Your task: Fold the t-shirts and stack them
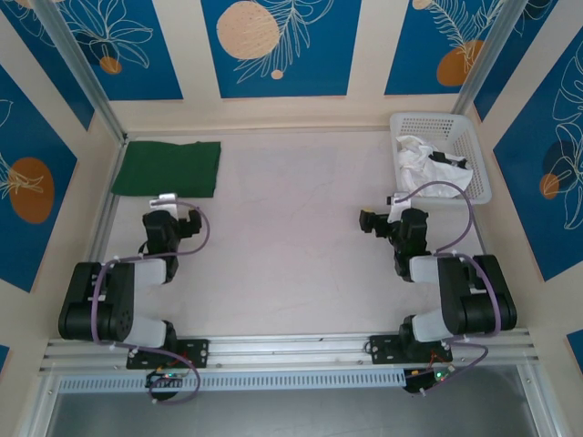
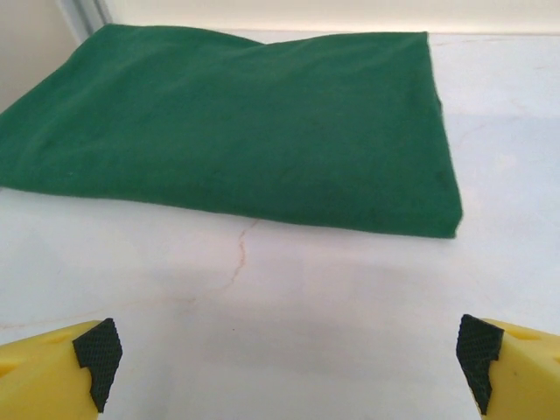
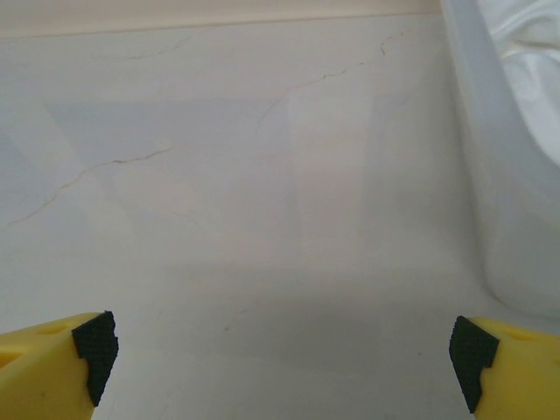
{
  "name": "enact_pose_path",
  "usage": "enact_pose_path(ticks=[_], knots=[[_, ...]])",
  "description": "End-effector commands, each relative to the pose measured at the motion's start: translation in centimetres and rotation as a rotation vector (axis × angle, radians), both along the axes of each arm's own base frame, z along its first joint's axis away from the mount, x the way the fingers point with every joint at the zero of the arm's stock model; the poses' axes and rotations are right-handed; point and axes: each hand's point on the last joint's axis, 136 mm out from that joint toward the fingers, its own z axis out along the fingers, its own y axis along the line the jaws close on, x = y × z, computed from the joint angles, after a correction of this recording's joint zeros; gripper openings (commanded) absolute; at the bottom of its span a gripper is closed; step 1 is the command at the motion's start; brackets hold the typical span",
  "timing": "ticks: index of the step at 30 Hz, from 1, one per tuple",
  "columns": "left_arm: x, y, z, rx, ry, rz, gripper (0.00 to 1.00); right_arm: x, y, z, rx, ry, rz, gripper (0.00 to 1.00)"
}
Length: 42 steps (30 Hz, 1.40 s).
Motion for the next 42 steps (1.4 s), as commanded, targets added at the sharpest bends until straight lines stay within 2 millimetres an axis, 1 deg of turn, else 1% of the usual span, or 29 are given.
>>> enact_pose_path(ticks=[1, 3, 4, 5, 6, 7, 9, 10, 12, 14, 17, 42], knots=[[0.2, -2.1, 0.6, 0.065, -0.096, -0.094, 1.0, 0.6, 1.6, 3.0, -0.072, -0.158, 0.052, 0.99], [0.6, -2.2, 0.5, 0.084, -0.091, -0.084, 1.0, -0.5, 2.1, 3.1, -0.088, -0.215, 0.061, 0.99], [1.0, -2.3, 0.1, 0.086, -0.047, -0.088, 1.0, -0.9, 2.3, 3.1, -0.093, -0.24, 0.072, 0.99], [1.5, -2.4, -0.1, 0.091, -0.027, -0.09, 1.0, -0.9, 2.5, 2.9, -0.095, -0.252, 0.079, 0.99], [1.8, -2.4, -0.4, 0.082, 0.002, -0.095, 1.0, -0.7, 2.3, 2.3, -0.09, -0.245, 0.078, 0.99], [1.8, -2.3, -0.3, 0.069, -0.007, -0.099, 1.0, -0.2, 2.0, 2.3, -0.087, -0.243, 0.055, 0.99], [1.9, -2.3, -0.3, 0.069, -0.003, -0.099, 1.0, 0.5, 1.1, 1.9, -0.065, -0.168, 0.014, 0.99], [1.9, -2.3, -0.3, 0.069, -0.005, -0.099, 1.0, 1.3, 0.7, 1.5, -0.043, -0.123, 0.013, 0.99], [1.8, -2.3, -0.3, 0.07, -0.005, -0.099, 1.0, 2.5, -0.6, 1.0, -0.008, -0.046, -0.045, 0.99], [1.8, -2.2, -0.3, 0.073, -0.007, -0.097, 1.0, 2.6, -1.0, 1.0, 0.049, -0.025, -0.019, 0.99], [1.8, -2.3, -0.3, 0.071, -0.007, -0.1, 1.0, 2.6, -1.0, 1.0, 0.029, -0.034, -0.031, 0.99], [1.8, -2.3, -0.3, 0.071, -0.006, -0.099, 1.0, 2.7, -0.9, 1.0, 0.036, -0.027, -0.025, 0.99]])
